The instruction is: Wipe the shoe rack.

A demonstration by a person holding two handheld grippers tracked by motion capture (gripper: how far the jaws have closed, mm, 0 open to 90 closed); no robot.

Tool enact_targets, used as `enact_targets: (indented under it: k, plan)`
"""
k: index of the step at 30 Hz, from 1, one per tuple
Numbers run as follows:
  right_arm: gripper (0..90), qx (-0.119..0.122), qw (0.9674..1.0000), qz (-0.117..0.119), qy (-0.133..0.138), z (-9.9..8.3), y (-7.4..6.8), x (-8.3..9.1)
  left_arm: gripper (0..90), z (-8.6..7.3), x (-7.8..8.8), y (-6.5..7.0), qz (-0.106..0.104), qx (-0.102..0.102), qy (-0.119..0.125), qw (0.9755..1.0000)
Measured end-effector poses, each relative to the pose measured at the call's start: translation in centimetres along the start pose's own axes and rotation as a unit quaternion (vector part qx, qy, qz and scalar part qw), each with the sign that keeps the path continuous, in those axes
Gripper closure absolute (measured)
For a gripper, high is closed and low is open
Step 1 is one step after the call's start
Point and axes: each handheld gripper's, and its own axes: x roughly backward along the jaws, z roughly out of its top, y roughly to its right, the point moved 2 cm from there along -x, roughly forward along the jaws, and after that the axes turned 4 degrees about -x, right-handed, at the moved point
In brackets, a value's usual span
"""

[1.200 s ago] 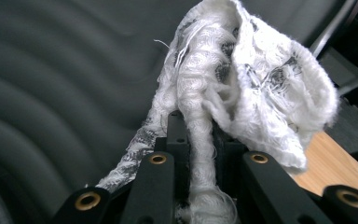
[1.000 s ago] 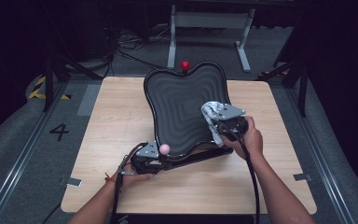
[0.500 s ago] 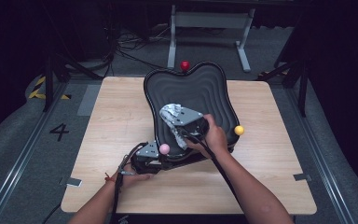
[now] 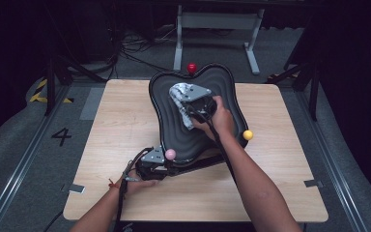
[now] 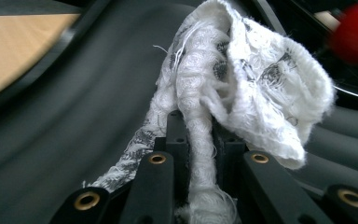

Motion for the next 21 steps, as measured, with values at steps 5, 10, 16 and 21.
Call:
enact_targets:
  k: [5,10,16,21]
  plan:
    - [80.1,-0.030,0.9990,-0.031,-0.007,-0.7,3.2,0.2,73.6,0.0,0.0,0.0,-0.001,0.000,0.000,1.0000]
    - [80.1,-0.059,0.9962,-0.062,-0.014,-1.5,6.0,0.4,73.6,0.0,0.0,0.0,-0.001,-0.001,0.000,1.0000]
    - [80.1,-0.081,0.9922,-0.091,-0.027,-2.6,9.0,0.8,73.6,0.0,0.0,0.0,-0.002,-0.001,0.000,1.0000]
    - [80.1,-0.099,0.9884,-0.109,-0.036,-3.5,10.8,1.1,73.6,0.0,0.0,0.0,-0.002,-0.001,0.002,1.0000]
